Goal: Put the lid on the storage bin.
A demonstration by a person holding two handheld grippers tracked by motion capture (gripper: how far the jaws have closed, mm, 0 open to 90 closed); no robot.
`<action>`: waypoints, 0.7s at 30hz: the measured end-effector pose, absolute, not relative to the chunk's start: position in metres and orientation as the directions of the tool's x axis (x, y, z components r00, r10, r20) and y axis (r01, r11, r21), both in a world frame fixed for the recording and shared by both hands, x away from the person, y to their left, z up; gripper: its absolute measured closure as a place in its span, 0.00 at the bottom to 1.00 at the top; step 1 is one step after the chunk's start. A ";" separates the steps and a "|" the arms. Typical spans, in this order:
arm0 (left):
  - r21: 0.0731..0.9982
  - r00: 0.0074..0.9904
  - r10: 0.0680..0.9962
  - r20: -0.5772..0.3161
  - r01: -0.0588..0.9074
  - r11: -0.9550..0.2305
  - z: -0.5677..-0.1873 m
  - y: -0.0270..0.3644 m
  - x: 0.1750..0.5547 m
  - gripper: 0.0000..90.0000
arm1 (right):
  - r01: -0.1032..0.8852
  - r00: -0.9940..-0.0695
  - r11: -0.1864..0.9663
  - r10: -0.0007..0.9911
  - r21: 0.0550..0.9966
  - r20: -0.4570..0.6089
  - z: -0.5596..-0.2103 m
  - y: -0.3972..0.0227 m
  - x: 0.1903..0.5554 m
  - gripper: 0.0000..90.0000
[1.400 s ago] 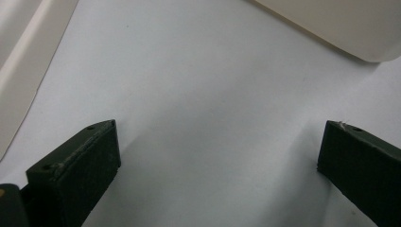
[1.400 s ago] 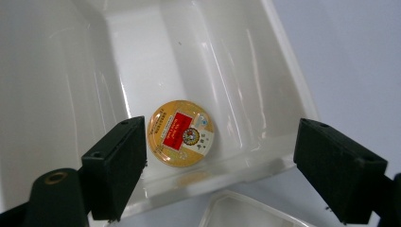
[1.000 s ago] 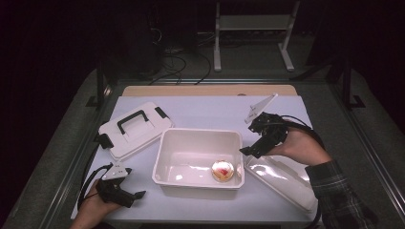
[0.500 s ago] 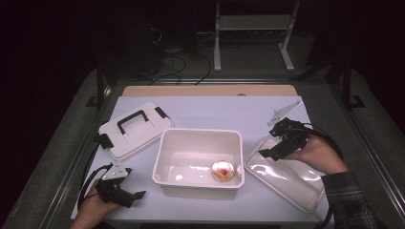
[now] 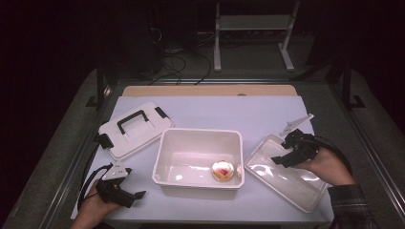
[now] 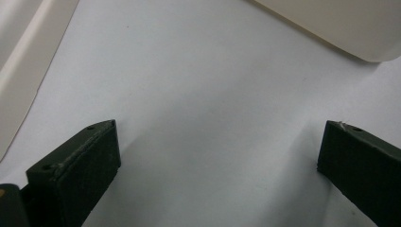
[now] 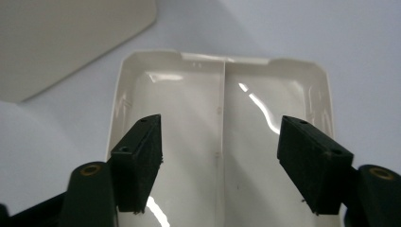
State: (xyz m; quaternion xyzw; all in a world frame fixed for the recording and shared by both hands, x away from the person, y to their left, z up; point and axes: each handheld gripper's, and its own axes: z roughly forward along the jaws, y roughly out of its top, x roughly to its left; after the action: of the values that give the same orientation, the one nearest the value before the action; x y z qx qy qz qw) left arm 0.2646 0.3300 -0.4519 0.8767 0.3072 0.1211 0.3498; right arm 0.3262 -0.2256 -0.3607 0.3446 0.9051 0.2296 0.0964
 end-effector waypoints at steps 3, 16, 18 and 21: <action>0.687 0.782 0.623 -0.002 0.454 -0.567 -0.452 0.330 0.265 0.00 | 0.594 -0.732 0.652 0.681 0.471 -0.018 -0.369 -0.231 0.322 0.41; 0.689 0.782 0.623 -0.003 0.453 -0.566 -0.452 0.330 0.265 0.00 | 0.635 -0.710 0.638 0.705 0.435 0.003 -0.392 -0.246 0.312 0.64; 0.689 0.782 0.624 -0.003 0.454 -0.566 -0.452 0.330 0.265 0.00 | 0.637 -0.710 0.639 0.704 0.432 0.005 -0.395 -0.247 0.311 0.67; 0.689 0.782 0.624 -0.002 0.453 -0.566 -0.452 0.330 0.265 0.00 | 0.643 -0.704 0.637 0.710 0.424 0.002 -0.400 -0.249 0.310 0.71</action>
State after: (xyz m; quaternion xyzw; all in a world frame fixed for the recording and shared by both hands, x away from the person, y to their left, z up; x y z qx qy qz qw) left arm 0.2646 0.3300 -0.4520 0.8764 0.3071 0.1215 0.3504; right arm 0.3104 -0.2493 -0.3996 0.3755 0.9010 0.2009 0.0826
